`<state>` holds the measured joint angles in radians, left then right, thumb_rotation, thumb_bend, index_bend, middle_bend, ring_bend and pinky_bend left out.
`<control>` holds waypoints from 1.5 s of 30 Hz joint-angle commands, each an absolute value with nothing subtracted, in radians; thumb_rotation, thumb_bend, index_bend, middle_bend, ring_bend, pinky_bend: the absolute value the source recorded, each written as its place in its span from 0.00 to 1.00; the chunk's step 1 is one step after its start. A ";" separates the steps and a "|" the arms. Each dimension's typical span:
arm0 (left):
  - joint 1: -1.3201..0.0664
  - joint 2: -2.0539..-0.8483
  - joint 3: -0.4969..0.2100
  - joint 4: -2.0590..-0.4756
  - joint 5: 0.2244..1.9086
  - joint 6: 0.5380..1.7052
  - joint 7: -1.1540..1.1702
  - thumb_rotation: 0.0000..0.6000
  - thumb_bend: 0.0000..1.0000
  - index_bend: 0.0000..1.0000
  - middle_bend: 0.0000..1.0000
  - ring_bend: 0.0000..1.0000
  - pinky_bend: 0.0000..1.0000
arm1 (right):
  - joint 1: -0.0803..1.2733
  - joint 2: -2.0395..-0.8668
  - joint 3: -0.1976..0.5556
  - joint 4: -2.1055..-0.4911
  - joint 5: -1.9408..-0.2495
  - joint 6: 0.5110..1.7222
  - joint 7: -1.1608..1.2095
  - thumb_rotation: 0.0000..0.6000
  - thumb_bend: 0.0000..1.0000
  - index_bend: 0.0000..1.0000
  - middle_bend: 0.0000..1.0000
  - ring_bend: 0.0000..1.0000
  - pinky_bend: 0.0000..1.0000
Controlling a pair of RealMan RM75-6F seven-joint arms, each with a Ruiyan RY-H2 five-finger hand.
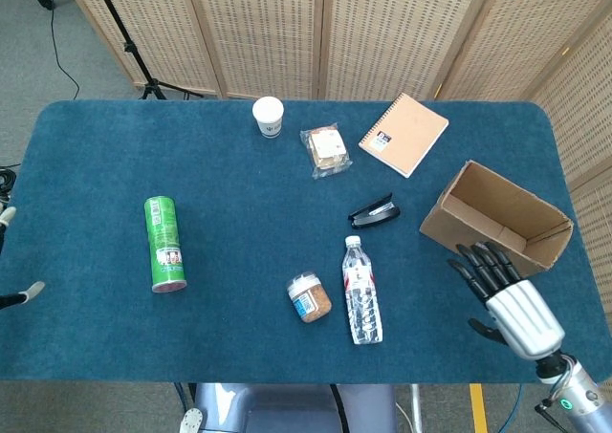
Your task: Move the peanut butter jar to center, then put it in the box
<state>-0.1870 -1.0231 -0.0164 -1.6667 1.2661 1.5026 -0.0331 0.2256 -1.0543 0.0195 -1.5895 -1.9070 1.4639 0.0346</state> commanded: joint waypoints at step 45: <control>-0.111 -0.943 -0.059 -1.638 1.367 1.446 -0.223 1.00 0.00 0.00 0.00 0.00 0.03 | 1.091 -1.803 0.303 -2.071 -0.239 1.478 -1.486 1.00 0.00 0.00 0.00 0.00 0.02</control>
